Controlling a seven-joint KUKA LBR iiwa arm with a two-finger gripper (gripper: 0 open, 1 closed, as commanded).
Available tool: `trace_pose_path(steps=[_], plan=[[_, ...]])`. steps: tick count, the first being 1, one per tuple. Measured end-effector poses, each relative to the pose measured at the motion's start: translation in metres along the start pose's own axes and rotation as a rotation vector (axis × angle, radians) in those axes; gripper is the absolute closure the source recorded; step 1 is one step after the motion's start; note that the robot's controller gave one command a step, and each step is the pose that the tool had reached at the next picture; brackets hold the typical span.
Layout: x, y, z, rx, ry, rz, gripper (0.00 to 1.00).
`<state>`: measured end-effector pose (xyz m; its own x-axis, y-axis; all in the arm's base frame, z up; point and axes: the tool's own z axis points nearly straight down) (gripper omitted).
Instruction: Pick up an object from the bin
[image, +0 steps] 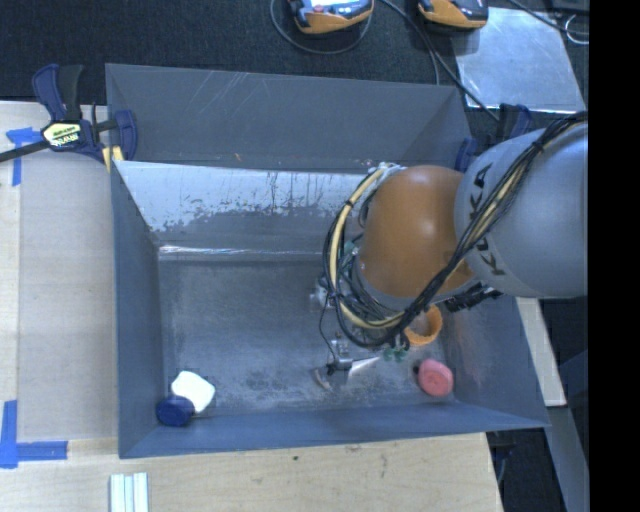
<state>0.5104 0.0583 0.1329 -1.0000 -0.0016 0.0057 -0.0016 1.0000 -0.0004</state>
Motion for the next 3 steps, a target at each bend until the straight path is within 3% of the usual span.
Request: trace_pose_path(steps=[1,2,3], plan=[[-0.002,0.0,-0.005,-0.001,-0.008,0.002,0.0],[-0.006,-0.075,0.063,0.001,0.0,-0.164,0.0],[0.004,-0.064,0.018,0.0,-0.012,-0.168,0.0]])
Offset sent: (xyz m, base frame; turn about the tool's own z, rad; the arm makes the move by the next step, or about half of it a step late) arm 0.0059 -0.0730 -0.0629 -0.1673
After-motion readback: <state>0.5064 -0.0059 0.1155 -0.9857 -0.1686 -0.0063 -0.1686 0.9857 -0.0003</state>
